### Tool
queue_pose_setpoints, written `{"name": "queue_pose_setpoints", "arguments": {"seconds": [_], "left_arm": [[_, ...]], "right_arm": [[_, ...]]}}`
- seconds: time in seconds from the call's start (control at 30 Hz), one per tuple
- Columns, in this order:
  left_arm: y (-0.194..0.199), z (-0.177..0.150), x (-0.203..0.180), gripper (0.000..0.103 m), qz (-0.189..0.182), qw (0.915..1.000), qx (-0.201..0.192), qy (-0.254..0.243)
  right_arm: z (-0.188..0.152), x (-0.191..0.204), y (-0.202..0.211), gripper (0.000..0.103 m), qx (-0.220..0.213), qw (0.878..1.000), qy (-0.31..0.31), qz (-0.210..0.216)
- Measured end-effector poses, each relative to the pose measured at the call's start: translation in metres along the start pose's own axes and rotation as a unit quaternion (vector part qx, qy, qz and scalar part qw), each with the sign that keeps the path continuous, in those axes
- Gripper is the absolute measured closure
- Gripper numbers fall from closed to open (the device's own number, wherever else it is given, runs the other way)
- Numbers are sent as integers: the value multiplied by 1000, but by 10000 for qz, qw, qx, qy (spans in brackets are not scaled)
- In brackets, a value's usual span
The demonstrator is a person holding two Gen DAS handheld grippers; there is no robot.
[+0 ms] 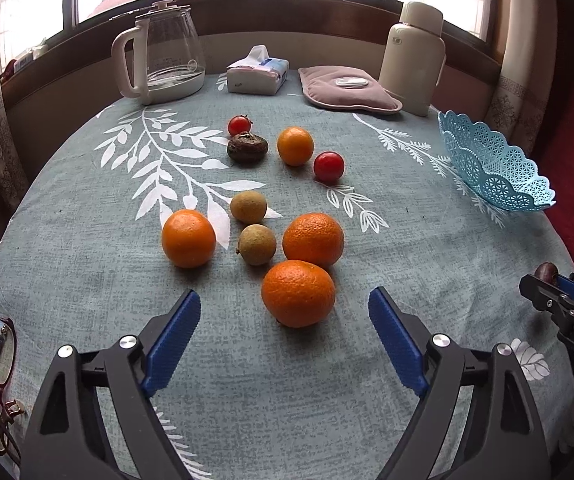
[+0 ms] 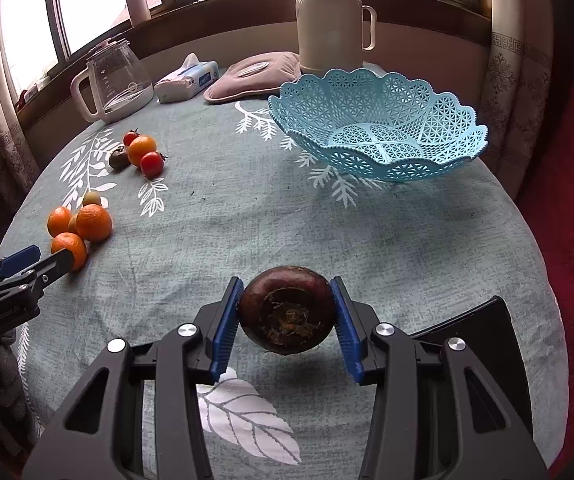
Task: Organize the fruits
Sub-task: 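Carry the dark fruit into the blue basket and open the right gripper while the left grasps a large orange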
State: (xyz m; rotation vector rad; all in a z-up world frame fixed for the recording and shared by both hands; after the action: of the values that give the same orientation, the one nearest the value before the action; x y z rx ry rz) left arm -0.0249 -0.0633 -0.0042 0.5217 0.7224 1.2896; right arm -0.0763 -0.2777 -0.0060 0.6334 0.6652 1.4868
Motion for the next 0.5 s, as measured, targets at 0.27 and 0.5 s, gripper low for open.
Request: {"name": "queue_pose_setpoints", "arguments": {"seconds": [0.27,0.5], "left_arm": [[-18,1,2,58,-337,9985,360,235],[-12,0,4,63,-373,9984,296,313]], "right_arm": [[3,0,5,57,-87,10000,-30,21],[21,-10,23,57,-404,9990,-152,82]]}}
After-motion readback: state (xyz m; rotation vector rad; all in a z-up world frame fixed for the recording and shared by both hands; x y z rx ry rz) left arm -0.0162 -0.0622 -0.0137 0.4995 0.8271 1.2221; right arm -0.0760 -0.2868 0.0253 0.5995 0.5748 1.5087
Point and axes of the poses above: each gripper's, at about its wrist camera, not at the fingertips, and y roughly against the way its jaws point, x to its left, z to its top, the point moved 4 cm from there along -y, roughly the way its jaws point, and after that the axes turned 12 degrees about y, right-handed, at the moved point
